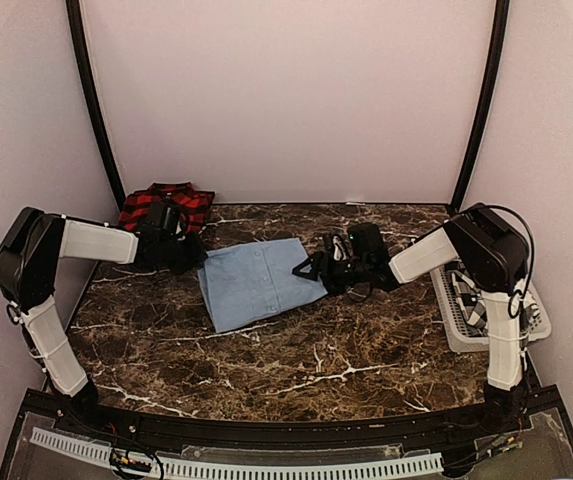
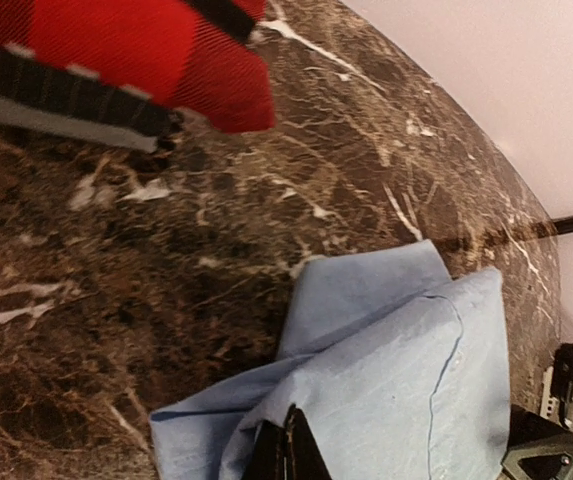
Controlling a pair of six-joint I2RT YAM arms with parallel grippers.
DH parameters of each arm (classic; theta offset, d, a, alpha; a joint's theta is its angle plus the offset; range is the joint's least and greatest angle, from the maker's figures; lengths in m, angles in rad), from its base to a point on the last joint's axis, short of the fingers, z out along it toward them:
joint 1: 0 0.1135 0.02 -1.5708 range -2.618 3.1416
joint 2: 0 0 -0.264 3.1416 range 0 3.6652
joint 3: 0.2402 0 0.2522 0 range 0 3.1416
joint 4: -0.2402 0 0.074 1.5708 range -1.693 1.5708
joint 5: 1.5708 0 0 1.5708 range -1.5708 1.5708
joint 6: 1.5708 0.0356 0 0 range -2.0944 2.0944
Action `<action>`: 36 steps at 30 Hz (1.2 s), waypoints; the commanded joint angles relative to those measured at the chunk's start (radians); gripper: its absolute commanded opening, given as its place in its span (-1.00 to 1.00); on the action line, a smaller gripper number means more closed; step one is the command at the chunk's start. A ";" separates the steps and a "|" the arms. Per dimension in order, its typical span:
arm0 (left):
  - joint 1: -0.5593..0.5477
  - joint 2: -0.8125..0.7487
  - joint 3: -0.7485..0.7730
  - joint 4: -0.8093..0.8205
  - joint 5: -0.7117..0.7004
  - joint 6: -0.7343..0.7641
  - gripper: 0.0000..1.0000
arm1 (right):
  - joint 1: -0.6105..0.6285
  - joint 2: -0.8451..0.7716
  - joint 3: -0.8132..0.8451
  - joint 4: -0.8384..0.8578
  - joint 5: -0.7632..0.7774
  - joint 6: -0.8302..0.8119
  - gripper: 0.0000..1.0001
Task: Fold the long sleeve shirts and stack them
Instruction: Fold the 2/3-rectangle-folded shirt at the center of the board.
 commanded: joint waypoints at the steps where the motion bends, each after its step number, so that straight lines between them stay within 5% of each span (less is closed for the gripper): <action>1: 0.001 -0.008 -0.029 -0.094 -0.165 -0.064 -1.00 | 0.036 -0.039 -0.055 -0.087 0.090 0.004 0.38; 10: -0.004 0.103 -0.062 -0.040 -0.026 -0.073 -1.00 | 0.128 -0.182 -0.190 -0.110 0.181 0.045 0.37; 19: -0.088 0.194 0.024 0.044 0.207 0.033 -1.00 | 0.301 -0.456 -0.401 -0.186 0.440 0.115 0.42; 27: -0.104 0.223 0.144 -0.034 0.266 0.122 -1.00 | 0.142 -0.547 -0.409 -0.262 0.435 -0.034 0.58; 36: -0.104 0.223 0.211 -0.077 0.262 0.148 -1.00 | 0.049 -0.412 -0.277 -0.307 0.414 -0.127 0.29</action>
